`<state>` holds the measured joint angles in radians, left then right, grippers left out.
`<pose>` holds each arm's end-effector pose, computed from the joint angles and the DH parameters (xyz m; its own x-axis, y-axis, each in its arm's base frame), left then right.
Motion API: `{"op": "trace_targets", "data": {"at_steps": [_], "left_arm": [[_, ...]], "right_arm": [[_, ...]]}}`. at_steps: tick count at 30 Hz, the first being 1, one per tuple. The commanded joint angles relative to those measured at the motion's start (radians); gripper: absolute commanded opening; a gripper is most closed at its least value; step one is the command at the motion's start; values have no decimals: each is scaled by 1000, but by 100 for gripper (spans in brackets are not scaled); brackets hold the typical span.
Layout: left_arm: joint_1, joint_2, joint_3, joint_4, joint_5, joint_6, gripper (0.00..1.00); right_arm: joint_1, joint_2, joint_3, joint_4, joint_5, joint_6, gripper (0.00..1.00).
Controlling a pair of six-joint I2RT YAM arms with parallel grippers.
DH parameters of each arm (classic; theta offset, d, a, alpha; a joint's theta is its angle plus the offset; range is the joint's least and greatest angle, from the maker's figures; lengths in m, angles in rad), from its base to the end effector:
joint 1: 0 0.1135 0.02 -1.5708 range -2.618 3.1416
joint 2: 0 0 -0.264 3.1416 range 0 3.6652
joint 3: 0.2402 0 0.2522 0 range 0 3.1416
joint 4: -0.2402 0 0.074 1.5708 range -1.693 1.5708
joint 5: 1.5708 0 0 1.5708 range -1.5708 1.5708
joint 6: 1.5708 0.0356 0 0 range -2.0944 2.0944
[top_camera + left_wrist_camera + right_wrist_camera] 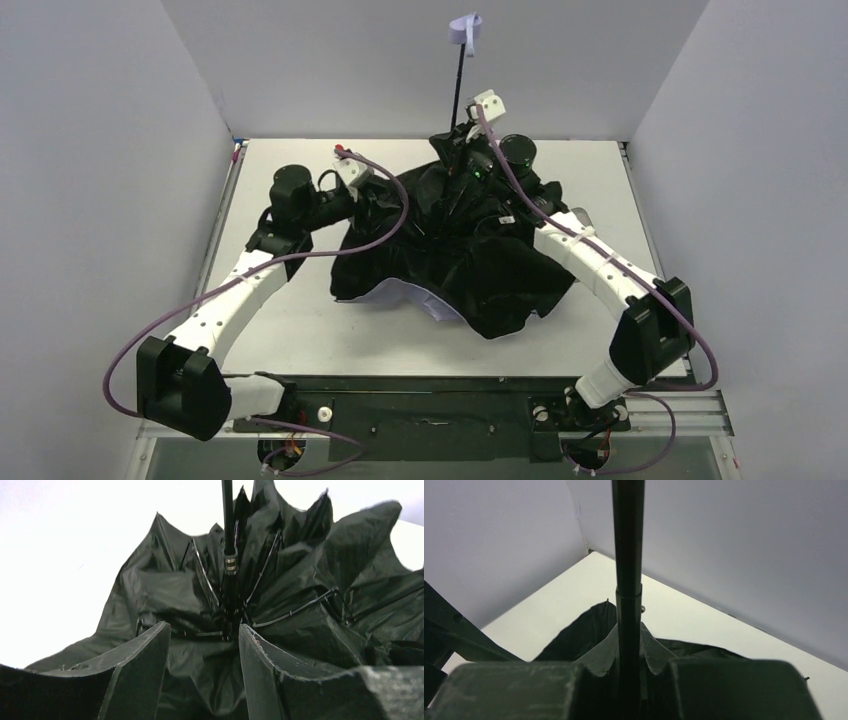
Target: Open the umbrella
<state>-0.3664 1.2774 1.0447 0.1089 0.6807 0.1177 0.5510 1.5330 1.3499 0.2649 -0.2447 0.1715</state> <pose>0.2690 -0.1272 0.3556 -0.0133 0.1029 -0.9946 0.8691 0.4931 0.0394 0.3107 0.2011 0.4006 -0.0532 0.1617 -0.9854 -0.7151 0.6826 0.1506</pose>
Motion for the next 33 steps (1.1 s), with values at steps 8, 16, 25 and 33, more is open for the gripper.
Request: {"op": "trace_targets", "data": {"at_steps": [8,16,25,33], "left_arm": [[65,-25,-151,-55,-121,55,55],[104,68,-118,-107,-151,18,59],[108,92,-125,-93,-143,-22,61],[101,179,-60,-54,-110,-119,48]], "right_arm": [[65,132,-78,405,-9,-52,0],[28,63,-187,217,-115,-109,68],[-63,-148,-223,-165,-169,-80,77],[-137,-114,-213,-353,-155,54,37]]}}
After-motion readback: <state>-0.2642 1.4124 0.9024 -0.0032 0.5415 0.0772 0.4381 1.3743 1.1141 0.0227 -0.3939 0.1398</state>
